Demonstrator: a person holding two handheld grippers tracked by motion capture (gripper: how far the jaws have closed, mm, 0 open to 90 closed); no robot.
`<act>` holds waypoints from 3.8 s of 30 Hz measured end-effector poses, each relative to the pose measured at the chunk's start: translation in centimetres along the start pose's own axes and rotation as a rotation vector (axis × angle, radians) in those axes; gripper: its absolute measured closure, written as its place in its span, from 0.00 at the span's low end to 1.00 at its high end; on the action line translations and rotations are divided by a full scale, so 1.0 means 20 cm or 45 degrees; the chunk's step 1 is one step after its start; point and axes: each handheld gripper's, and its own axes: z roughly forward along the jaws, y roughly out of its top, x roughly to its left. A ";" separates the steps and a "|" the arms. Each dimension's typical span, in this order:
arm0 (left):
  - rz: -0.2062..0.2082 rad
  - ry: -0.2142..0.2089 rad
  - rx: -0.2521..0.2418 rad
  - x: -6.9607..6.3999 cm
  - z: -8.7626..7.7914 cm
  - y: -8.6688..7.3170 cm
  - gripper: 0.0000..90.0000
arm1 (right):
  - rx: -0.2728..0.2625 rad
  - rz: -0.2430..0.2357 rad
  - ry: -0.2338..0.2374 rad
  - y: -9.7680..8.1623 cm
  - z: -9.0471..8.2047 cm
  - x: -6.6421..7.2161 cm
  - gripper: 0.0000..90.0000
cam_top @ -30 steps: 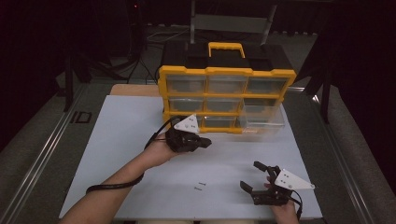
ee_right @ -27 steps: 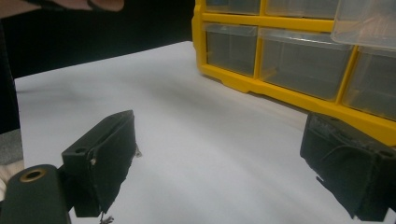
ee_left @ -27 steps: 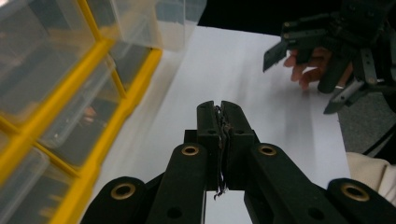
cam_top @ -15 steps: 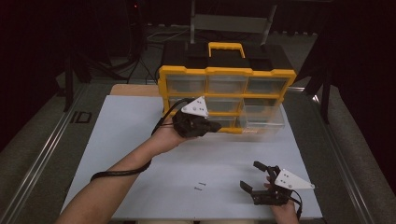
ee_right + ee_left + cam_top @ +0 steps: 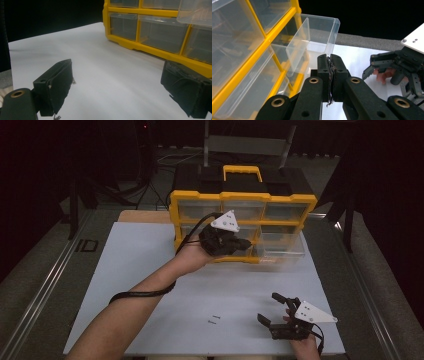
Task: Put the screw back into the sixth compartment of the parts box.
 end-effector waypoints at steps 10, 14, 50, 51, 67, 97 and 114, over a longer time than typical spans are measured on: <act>0.007 -0.001 0.015 0.01 0.10 0.09 0.98 | -0.006 0.005 0.003 0.00 0.00 0.00 0.12; 0.005 0.005 0.025 0.02 0.14 0.13 0.98 | -0.007 0.005 0.004 0.00 0.00 0.00 0.12; -0.099 0.105 0.184 0.11 0.50 0.21 0.98 | -0.021 0.012 0.010 0.01 -0.01 -0.01 0.12; -0.096 0.108 0.195 0.11 0.51 0.21 0.98 | -0.020 0.016 0.010 0.01 -0.01 -0.01 0.12; -0.118 0.052 0.225 0.12 0.54 0.20 0.76 | -0.017 0.017 0.015 0.00 -0.01 -0.01 0.12; -0.103 -0.070 -0.003 0.02 0.10 0.02 0.21 | 0.012 0.012 0.017 0.00 0.01 0.00 0.12; -0.074 -0.061 -0.041 -0.08 -0.06 -0.17 0.17 | 0.025 0.009 0.017 -0.01 0.01 0.00 0.12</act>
